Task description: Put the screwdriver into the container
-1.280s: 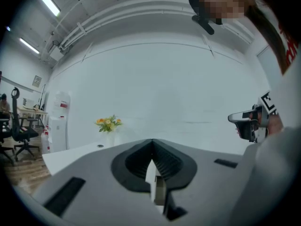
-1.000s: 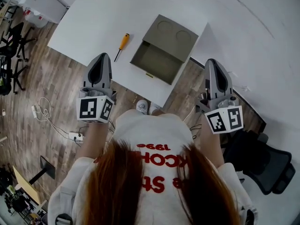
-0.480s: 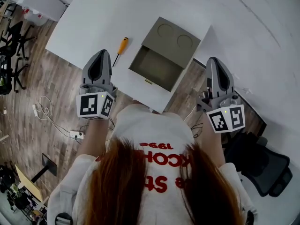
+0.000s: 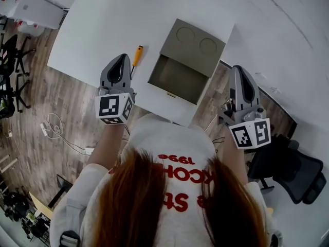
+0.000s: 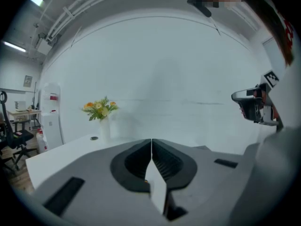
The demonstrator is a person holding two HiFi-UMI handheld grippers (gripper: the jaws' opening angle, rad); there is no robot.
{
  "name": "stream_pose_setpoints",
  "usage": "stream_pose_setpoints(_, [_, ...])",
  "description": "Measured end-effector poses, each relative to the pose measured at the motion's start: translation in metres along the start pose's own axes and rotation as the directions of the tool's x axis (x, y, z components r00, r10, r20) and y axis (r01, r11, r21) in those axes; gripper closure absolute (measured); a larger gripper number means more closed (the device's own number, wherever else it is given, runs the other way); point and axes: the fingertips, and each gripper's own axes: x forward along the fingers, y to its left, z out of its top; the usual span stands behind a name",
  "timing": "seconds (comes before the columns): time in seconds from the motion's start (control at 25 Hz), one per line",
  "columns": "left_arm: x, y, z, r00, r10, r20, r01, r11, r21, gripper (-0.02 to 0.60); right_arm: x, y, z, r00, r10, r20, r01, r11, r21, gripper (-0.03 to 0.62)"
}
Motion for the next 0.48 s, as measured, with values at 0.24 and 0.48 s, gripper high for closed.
stream_pose_setpoints(0.24, [0.031, 0.009, -0.030, 0.994, -0.022, -0.109, 0.022, 1.000, -0.004, 0.575, 0.008, -0.002, -0.013, 0.999, -0.035, -0.036, 0.035, 0.999, 0.018, 0.589])
stream_pose_setpoints(0.48, [0.063, 0.009, -0.073, 0.961, -0.059, -0.270, 0.060, 0.998, -0.007, 0.574, 0.015, -0.007, -0.027, 0.996, -0.057, -0.069, 0.059, 0.997, 0.039, 0.589])
